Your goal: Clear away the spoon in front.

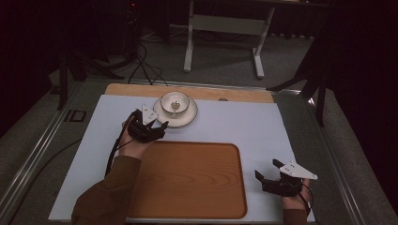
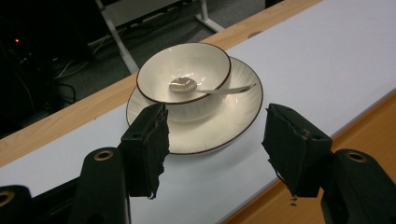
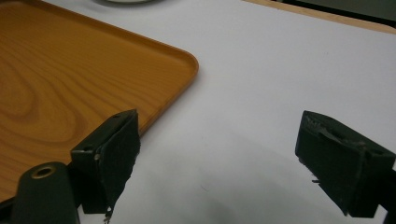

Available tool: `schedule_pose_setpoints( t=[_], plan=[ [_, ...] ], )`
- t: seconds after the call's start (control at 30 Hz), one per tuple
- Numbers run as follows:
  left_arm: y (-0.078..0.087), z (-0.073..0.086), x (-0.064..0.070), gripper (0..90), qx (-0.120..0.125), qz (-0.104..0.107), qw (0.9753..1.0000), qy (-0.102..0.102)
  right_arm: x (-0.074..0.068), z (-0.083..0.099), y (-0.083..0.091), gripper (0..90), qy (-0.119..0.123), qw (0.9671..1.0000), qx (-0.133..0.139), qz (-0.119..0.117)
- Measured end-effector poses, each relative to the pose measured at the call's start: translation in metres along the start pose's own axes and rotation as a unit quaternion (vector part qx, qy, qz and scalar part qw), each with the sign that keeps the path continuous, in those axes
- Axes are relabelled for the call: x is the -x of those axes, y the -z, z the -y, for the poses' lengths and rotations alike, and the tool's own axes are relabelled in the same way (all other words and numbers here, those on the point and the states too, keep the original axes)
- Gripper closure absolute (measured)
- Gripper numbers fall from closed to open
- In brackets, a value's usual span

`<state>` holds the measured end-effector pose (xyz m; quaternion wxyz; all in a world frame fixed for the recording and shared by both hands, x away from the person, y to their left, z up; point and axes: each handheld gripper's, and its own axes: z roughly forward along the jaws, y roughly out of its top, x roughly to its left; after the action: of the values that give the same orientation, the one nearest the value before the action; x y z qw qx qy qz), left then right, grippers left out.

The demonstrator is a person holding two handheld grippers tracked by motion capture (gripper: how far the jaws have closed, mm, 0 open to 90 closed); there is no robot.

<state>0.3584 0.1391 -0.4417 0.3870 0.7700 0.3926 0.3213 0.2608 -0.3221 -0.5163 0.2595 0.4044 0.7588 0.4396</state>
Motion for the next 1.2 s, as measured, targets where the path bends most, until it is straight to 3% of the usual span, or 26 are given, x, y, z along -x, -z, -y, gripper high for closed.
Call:
schedule_pose_setpoints(
  t=[0.27,0.77,0.97,1.17,1.2],
  plan=[
    [-0.009,-0.005,-0.001,42.1,0.001,0.004,1.0000,0.006,0.000,0.000,0.000,13.7,0.000,1.0000,0.000,0.000],
    [-0.040,-0.010,0.009,48.0,-0.026,0.017,0.9991,-0.029,0.001,0.000,0.000,13.7,0.001,1.0000,-0.001,0.000],
    [-0.058,-0.011,0.010,57.0,-0.050,0.005,0.9978,-0.044,0.001,0.000,0.000,13.8,0.000,1.0000,-0.001,-0.001],
    [-0.065,-0.015,0.012,64.6,-0.055,-0.005,0.9970,-0.054,0.001,0.000,0.000,13.8,-0.001,1.0000,-0.001,0.000],
    [-0.069,-0.016,0.012,64.6,-0.065,-0.014,0.9962,-0.055,0.001,0.000,0.000,13.8,-0.001,1.0000,-0.001,0.000]
  ],
)
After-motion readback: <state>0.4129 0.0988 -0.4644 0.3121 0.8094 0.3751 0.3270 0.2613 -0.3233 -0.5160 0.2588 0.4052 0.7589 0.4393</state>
